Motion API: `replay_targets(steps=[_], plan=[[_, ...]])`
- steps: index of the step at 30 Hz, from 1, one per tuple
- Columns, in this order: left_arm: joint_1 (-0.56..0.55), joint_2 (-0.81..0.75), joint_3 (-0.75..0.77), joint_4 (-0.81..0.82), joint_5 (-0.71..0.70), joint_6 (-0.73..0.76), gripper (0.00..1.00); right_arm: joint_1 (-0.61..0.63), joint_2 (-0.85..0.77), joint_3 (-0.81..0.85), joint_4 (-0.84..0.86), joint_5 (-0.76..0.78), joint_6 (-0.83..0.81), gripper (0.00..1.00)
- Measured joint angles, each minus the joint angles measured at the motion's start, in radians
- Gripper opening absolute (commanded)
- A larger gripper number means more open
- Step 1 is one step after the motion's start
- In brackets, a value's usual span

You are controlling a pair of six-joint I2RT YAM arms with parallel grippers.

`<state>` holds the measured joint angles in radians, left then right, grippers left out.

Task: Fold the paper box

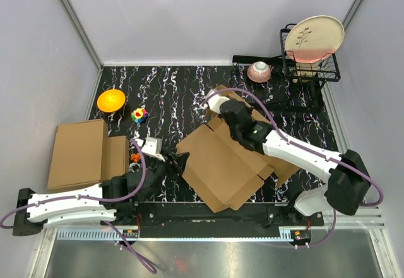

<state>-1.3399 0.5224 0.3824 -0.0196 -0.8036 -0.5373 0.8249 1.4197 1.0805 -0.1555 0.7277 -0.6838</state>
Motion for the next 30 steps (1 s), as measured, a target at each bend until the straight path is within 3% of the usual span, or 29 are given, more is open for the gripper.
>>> replay_targets(steps=[6, 17, 23, 30], plan=[[0.009, 0.089, 0.002, 0.067, -0.143, 0.060, 0.57, 0.133, -0.014, -0.129, 0.169, 0.153, -0.175, 0.00], [0.187, 0.227, -0.028, 0.331, -0.164, 0.101, 0.57, 0.304, -0.015, -0.241, 0.320, 0.339, -0.293, 0.00], [0.244, 0.253, -0.049, 0.435, -0.149, 0.102, 0.57, 0.332, -0.021, -0.332, 0.614, 0.420, -0.494, 0.00], [0.283, 0.320, -0.060, 0.537, -0.126, 0.101, 0.57, 0.333, 0.027, -0.322, 0.906, 0.432, -0.700, 0.00]])
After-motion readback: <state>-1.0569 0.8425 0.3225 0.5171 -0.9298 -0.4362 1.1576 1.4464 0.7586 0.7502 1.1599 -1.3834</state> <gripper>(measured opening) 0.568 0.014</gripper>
